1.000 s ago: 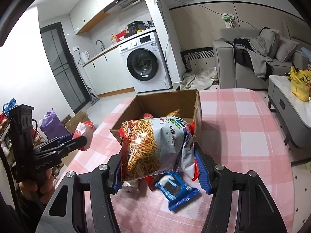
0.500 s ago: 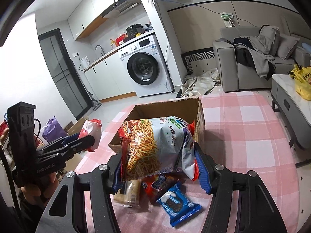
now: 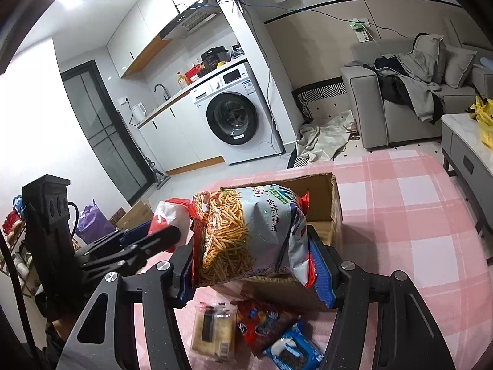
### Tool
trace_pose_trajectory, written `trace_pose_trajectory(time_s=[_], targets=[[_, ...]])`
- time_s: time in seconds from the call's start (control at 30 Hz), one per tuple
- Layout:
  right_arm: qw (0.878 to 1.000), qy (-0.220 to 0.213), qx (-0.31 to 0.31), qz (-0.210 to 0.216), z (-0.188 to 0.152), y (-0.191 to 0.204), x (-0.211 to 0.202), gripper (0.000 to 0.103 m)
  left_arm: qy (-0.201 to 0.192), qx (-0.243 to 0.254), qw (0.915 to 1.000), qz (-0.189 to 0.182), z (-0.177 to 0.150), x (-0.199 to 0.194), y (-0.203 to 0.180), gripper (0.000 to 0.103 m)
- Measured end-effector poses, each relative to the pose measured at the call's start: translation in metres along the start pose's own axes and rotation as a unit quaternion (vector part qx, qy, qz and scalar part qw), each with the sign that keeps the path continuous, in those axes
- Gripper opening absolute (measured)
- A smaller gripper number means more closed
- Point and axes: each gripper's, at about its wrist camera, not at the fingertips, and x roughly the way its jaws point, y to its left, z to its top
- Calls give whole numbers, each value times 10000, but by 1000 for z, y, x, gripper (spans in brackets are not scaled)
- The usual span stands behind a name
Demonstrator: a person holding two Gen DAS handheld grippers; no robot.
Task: Organize snacks
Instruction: 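Carry both packs over the box and lower them inside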
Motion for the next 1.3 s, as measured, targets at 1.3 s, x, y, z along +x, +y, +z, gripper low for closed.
trace_pose_trajectory(time_s=[1.3], targets=[[9974,365,75,-622,2,-17,85,62,301,33,9995,81,-12,97,11,46]])
